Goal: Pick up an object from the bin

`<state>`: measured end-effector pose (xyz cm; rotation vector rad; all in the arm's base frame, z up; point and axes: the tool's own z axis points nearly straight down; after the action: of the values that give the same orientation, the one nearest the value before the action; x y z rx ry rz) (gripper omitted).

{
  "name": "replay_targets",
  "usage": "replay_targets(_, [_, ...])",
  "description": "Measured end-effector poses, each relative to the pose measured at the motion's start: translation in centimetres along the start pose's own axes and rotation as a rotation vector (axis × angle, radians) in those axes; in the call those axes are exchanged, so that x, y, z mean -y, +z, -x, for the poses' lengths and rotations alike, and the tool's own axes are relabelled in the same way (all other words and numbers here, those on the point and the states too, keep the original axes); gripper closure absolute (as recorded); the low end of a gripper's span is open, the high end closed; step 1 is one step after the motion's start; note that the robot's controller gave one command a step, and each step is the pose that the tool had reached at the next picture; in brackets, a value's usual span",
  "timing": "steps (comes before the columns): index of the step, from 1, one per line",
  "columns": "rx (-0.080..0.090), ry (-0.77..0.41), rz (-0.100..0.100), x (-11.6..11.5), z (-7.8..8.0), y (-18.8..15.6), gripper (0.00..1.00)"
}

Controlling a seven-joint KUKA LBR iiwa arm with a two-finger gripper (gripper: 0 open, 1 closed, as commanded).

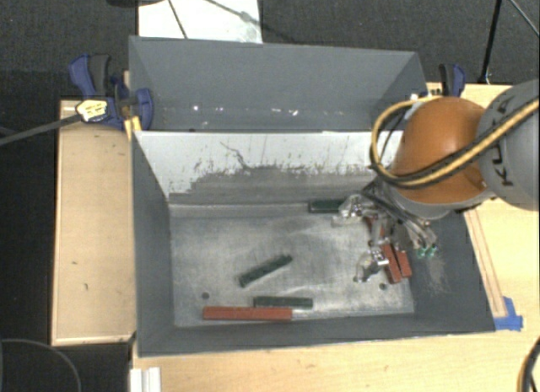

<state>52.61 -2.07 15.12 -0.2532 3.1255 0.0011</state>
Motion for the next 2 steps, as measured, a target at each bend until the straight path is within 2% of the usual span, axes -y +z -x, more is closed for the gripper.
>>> replay_targets(1, [0.001,0.085,-0.002,-5.45,1.45,7.66,1.00])
replay_targets(2, [0.001,0.081,0.000,-5.59,1.43,7.78,0.00])
